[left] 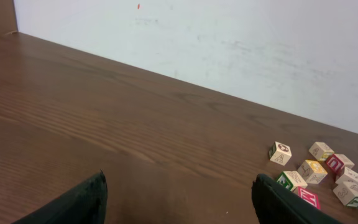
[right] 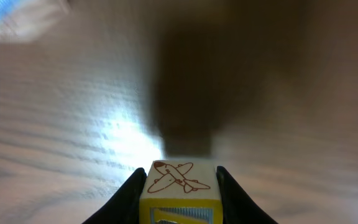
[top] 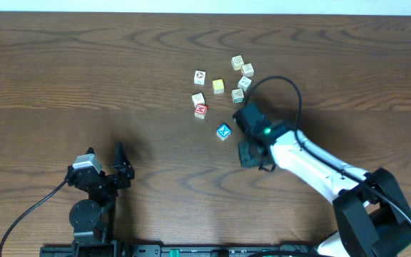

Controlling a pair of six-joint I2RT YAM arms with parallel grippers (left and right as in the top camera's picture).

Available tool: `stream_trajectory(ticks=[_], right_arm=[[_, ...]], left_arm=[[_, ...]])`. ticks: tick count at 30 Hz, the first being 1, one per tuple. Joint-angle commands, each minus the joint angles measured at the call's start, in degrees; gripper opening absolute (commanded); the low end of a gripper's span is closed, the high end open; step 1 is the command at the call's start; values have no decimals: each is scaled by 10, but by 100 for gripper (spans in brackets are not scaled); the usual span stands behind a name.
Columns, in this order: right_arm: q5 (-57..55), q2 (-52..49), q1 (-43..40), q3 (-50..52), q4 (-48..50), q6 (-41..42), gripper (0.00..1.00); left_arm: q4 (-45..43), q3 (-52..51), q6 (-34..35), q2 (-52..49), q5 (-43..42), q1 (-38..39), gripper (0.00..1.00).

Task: Lift 4 blocks

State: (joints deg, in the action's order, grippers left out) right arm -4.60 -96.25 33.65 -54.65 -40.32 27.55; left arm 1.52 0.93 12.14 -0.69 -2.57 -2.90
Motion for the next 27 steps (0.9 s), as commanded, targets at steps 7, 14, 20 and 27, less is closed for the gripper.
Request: stream_trajectory(ticks=[7,14,20,27], right_arm=[[-18,5,75,46,25,193,16],[-51,5,83,46,63,181,24],[-87,5,83,46,82,144,31],[-105,5,83,46,96,133,32]], left_arm=[[25,-7,-5,1,17,1,75],[26,-7,-5,1,17,1,75],[25,-7,-5,1,17,1,75],[26,-7,-5,1,17,1,75]])
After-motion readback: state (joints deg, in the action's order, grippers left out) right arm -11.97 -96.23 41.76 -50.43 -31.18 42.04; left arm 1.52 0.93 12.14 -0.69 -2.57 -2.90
